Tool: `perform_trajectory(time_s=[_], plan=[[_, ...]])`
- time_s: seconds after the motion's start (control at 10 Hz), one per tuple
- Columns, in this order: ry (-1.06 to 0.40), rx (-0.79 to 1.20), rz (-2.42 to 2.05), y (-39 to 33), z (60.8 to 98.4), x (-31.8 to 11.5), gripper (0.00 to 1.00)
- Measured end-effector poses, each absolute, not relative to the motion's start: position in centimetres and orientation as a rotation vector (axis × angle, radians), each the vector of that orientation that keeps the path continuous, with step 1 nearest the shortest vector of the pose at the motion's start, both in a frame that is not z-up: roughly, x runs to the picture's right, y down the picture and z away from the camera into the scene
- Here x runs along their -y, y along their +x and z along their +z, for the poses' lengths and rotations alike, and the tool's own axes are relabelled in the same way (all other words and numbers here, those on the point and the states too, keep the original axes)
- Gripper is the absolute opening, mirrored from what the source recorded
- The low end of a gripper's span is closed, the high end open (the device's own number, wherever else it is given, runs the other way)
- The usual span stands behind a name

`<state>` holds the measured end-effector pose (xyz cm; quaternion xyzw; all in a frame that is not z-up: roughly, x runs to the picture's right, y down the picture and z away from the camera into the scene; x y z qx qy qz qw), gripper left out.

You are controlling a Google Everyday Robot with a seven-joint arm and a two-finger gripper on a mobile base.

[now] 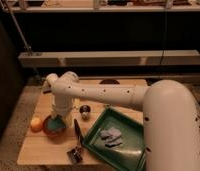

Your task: Wipe red bowl with sponge

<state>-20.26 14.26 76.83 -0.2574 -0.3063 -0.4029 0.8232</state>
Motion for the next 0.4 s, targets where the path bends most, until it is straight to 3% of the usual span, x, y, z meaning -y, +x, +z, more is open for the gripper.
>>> perform_trajectory(time_s=[0.4], plan=[[-0.53, 0.641, -0.834, -21.5, 78.7, -12.3, 0.0]])
